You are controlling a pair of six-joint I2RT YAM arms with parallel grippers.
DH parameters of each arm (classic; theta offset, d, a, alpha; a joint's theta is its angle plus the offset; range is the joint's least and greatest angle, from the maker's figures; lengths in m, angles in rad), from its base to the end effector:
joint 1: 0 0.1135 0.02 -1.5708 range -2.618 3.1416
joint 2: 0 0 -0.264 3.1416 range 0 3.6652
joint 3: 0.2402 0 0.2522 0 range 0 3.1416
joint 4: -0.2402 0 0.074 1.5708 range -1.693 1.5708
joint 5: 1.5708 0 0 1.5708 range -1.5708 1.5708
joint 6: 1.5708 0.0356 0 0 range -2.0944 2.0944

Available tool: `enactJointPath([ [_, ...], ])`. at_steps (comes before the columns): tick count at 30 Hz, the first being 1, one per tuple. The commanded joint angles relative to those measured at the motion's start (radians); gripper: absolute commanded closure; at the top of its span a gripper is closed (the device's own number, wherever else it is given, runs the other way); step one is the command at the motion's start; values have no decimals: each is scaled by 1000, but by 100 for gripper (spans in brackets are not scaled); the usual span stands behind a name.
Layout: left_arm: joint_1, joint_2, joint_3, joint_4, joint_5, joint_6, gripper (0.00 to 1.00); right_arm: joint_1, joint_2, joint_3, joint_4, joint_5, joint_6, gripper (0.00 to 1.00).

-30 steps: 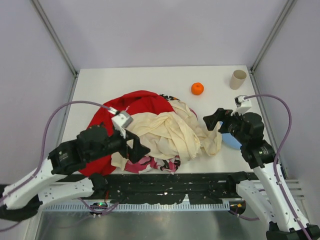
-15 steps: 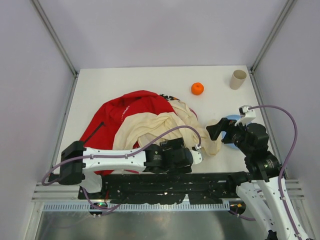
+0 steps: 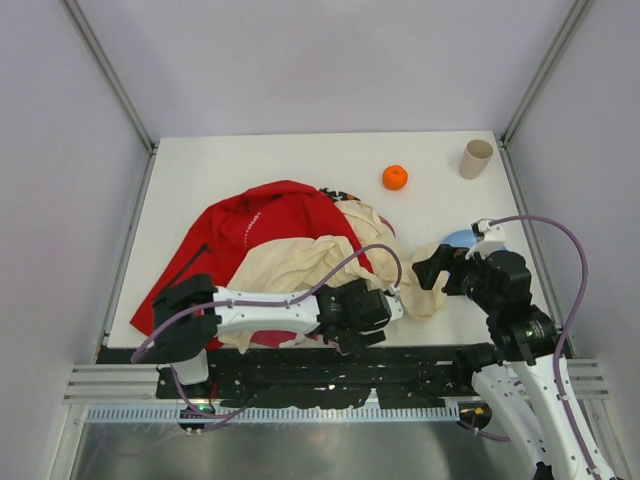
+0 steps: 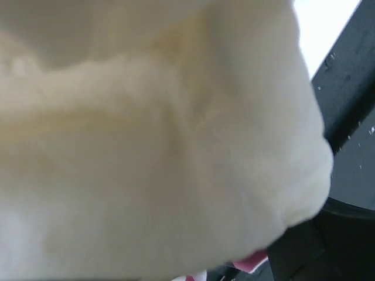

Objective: Pick out a specific cloth from the pile

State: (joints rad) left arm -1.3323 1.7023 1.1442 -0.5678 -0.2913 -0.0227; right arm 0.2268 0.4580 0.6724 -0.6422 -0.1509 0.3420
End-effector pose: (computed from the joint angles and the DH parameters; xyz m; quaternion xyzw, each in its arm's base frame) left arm 0.0904 -0.3286 0.1988 0.5623 0.7849 -0.0265 0.2588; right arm 0.1052 0.0298 0.2957 0.0076 0.8397 0.2122 0.4999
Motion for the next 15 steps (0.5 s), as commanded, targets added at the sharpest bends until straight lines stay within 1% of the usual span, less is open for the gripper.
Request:
enactJointPath([
  [1,38,155,18,-44,168,-94,0,-1,-2,-13,12,7,-17,5],
  [2,41,177,25,-50,185,-100,0,0,-4,-13,9,7,-18,5],
  [3,44,195,32,-58,176,-115,6,-1,-7,-14,9,10,-20,5],
  [5,50,227,45,-76,137,-146,26,-1,-13,-14,7,16,-21,5],
  [6,51,235,54,-89,103,-167,45,-1,-21,-16,7,19,-26,5],
  [8,51,244,63,-112,35,-207,76,-1,-28,-16,7,25,-26,5],
  [9,51,244,66,-127,-6,-233,97,0,-30,-14,4,27,-26,5],
  [10,51,243,71,-148,-50,-281,100,0,-33,-13,0,34,-28,5],
  [13,51,205,66,-196,-146,-370,100,-3,-42,-7,-5,47,-34,5],
  [15,51,137,69,-222,-218,-414,100,0,-53,-7,-5,50,-34,5],
])
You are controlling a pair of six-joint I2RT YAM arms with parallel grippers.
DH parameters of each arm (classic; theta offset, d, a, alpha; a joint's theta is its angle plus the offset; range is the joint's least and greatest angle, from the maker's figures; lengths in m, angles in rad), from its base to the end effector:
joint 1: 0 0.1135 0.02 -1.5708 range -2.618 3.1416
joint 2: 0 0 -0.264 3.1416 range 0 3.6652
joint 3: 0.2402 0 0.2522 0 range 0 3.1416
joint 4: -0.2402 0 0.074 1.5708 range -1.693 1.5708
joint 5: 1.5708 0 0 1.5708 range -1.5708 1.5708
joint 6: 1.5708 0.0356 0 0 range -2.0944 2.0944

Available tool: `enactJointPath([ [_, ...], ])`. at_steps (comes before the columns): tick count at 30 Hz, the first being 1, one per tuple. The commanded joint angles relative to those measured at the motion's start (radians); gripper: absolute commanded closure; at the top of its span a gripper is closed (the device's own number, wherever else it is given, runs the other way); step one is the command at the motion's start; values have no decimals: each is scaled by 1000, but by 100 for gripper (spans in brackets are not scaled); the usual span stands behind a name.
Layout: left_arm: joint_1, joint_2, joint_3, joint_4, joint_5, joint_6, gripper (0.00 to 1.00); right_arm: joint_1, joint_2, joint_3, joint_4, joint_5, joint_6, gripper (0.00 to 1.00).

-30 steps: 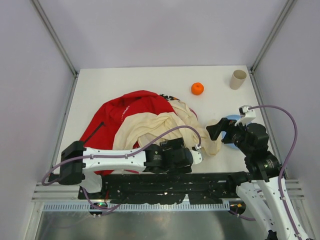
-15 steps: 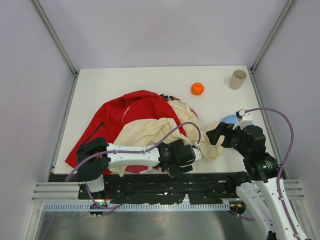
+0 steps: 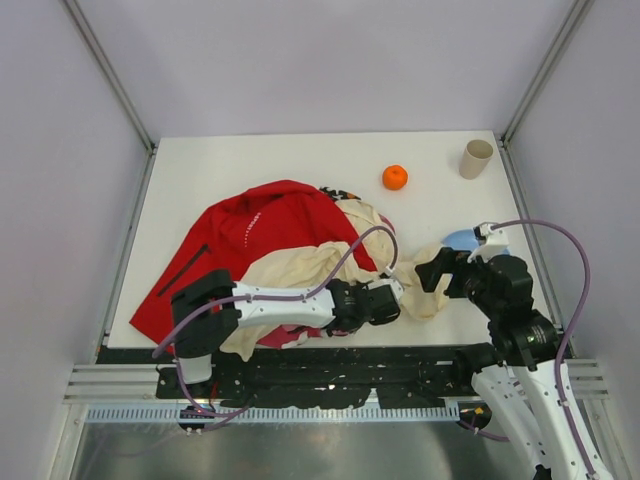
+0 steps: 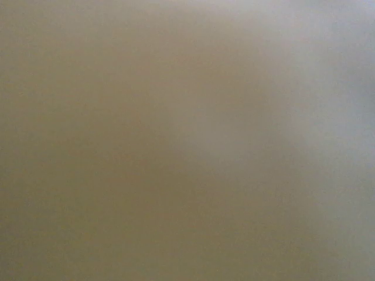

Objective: Pick out a specific cloth from the pile

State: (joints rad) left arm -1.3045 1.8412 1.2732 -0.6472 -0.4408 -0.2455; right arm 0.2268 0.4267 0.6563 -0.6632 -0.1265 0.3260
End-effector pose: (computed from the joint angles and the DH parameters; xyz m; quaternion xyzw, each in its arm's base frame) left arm 0.1110 -0.3494 0.1872 0.4517 0.8484 0.0330 0.2739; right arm 0.1001 0.0277 0.2910 0.0077 0.8416 0.1979 0.5024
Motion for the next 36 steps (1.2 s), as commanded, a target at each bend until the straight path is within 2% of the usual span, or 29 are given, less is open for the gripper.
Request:
enactJointPath([
  [1,24,-49,-57,-156,-113,-213,100,-1,-25,11,17,21,-18,5],
  [6,42,-296,-18,-160,-280,-229,100,-3,-35,5,14,7,-10,5],
  [10,147,-440,-20,-112,-282,-196,100,0,-58,-17,2,10,22,5],
  [15,281,-508,-17,-120,-259,-195,100,0,-54,-70,-10,-142,59,5],
  [18,316,-539,-28,-106,-233,-184,100,0,-49,-144,36,-269,80,5],
  [21,333,-543,-26,-103,-204,-183,100,32,-23,-243,92,-308,122,5],
  [23,340,-539,-21,-108,-197,-184,100,129,-8,-274,129,-224,137,5],
  [26,352,-531,-12,-121,-170,-204,100,412,32,-279,200,38,146,5],
  [27,358,-533,-12,-123,-161,-212,100,542,81,-276,258,123,148,5],
  [28,360,-531,-12,-120,-148,-215,100,598,113,-273,292,208,145,5],
  [29,361,-531,-14,-118,-139,-218,100,706,176,-274,389,287,122,5],
  [31,367,-536,-18,-112,-116,-225,100,817,315,-271,530,377,52,5],
  [33,370,-542,-20,-112,-107,-233,100,873,462,-253,641,465,-27,5],
  [36,375,-551,-23,-120,-93,-250,100,887,639,-234,778,521,-108,5],
])
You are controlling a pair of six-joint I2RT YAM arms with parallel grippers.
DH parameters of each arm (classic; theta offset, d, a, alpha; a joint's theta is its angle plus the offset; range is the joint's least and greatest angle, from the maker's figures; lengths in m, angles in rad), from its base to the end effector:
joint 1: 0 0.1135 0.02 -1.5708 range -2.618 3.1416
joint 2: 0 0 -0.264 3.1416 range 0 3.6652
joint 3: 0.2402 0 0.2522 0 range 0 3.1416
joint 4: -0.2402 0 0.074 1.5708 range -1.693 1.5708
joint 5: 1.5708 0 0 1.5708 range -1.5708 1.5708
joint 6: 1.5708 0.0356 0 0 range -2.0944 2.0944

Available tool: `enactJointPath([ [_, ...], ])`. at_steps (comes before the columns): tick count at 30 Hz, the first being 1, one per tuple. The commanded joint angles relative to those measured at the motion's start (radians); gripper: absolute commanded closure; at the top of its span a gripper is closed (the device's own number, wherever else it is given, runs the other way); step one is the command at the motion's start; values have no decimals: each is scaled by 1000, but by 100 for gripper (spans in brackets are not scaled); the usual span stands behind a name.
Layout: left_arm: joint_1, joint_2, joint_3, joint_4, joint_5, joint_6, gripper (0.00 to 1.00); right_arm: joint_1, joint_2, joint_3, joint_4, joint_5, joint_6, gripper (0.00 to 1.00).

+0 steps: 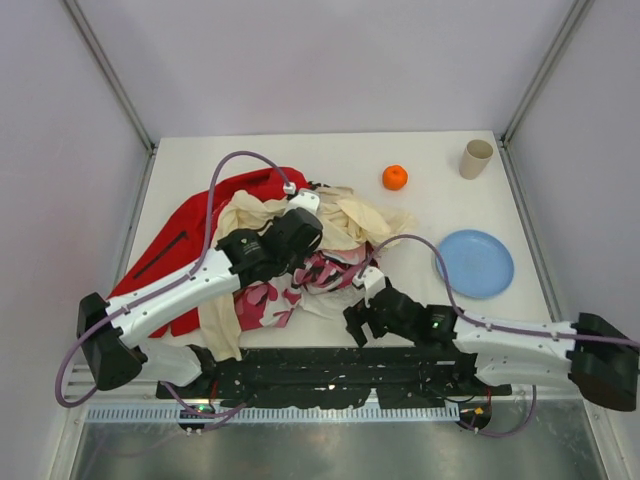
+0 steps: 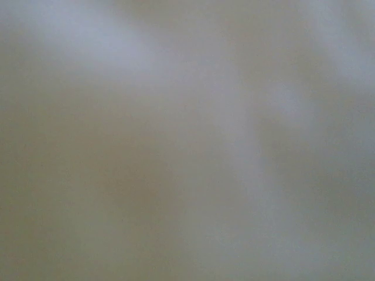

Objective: Pick out a specific cloth from the pile

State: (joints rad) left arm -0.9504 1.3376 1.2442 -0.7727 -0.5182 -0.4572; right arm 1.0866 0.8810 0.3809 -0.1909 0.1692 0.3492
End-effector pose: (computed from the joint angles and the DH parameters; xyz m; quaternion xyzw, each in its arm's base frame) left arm 0.1751 -0.2147 0.3273 0.1357 0.9014 -0.0325 0.4099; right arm 0.0890 0.1563 0.1828 -0.2914 0.8539 0.2215 0.3699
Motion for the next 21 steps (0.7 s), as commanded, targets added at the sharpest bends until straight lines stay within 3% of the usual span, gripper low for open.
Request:
enactJointPath([
  [1,22,-48,4,4,-10,-44,100,27,249,33,411,234,-137,5],
  [6,30,-63,-11,-4,14,-61,100,44,421,-71,701,338,-170,5],
  [8,35,-64,-17,-7,20,-70,100,45,478,-106,815,389,-158,0],
  [9,39,-66,-23,-5,23,-72,100,48,490,-115,864,420,-147,5],
  [11,44,-64,-29,-8,30,-81,100,70,506,-148,947,449,-138,23],
  [13,50,-68,-35,-10,32,-89,100,108,474,-163,966,506,-147,73],
  [15,59,-68,-38,-16,32,-98,100,145,374,-139,888,547,-167,94],
  [18,65,-75,-45,-10,20,-101,100,157,152,-50,705,491,-167,94],
  [21,81,-72,-58,4,14,-101,100,157,-45,33,653,379,-190,95],
])
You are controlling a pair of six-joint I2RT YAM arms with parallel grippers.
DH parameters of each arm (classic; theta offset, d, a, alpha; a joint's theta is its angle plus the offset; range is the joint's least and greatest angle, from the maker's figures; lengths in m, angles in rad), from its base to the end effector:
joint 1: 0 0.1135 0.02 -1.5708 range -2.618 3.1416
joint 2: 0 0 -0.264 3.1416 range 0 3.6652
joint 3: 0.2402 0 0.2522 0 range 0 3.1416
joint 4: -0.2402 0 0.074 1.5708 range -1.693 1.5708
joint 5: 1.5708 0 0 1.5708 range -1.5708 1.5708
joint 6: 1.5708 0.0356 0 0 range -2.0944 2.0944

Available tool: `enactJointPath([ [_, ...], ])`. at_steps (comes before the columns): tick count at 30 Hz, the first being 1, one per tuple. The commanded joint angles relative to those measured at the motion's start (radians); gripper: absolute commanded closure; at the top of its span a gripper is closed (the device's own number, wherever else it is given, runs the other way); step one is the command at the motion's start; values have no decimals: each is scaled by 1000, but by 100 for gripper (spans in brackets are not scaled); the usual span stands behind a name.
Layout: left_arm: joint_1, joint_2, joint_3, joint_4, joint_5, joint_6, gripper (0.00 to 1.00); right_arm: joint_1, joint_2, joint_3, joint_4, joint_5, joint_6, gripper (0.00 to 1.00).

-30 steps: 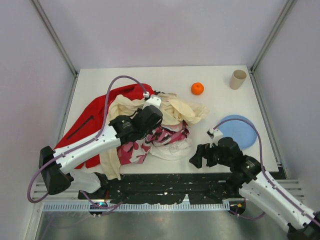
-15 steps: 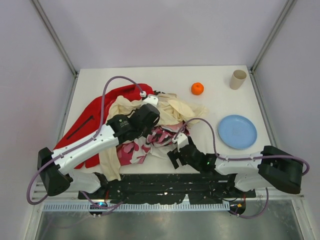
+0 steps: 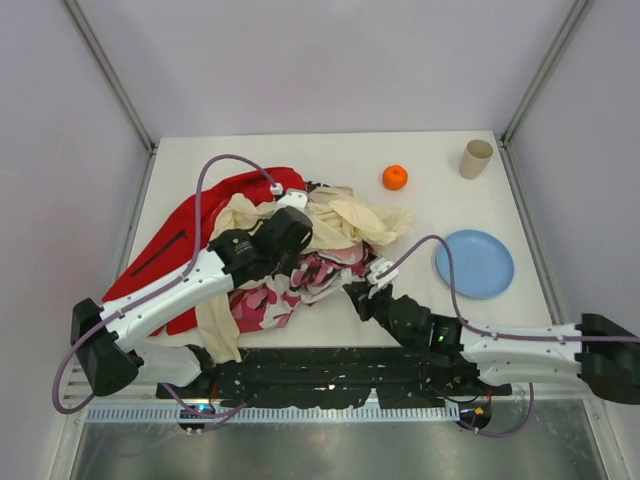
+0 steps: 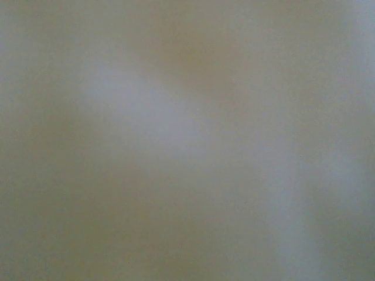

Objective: Pick out a specific cloth from the pile

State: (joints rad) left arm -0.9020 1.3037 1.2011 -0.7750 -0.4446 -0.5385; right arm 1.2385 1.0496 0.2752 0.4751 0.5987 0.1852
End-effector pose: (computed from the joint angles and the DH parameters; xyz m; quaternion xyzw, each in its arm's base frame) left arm 0.1782 -0.2007 0.3211 0.0922 0.9158 -0.0627 0.3858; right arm 0.0857 0.1867 0.1835 -0.2351 0.7527 0.1910 0.5846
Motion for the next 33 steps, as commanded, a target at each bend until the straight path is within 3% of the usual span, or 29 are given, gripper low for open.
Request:
enactJointPath([
  [1,38,-35,-26,13,-59,-21,100,7,-293,151,2,-98,-35,95],
  [4,49,-26,-69,46,-42,-21,100,7,-388,276,-3,-155,-85,95],
  [10,51,-9,-175,75,-5,-47,100,6,-318,612,-27,-267,-221,95],
  [16,48,-24,-319,152,56,-86,100,6,-157,1065,-284,-312,-383,94],
  [21,49,-27,-391,175,84,-94,100,-27,-51,1297,-340,-177,-475,94],
  [26,49,-37,-440,212,119,-71,100,-184,44,1546,-427,-189,-428,95],
  [33,51,-90,-482,215,129,-61,100,-238,208,1876,-444,-91,-545,95],
])
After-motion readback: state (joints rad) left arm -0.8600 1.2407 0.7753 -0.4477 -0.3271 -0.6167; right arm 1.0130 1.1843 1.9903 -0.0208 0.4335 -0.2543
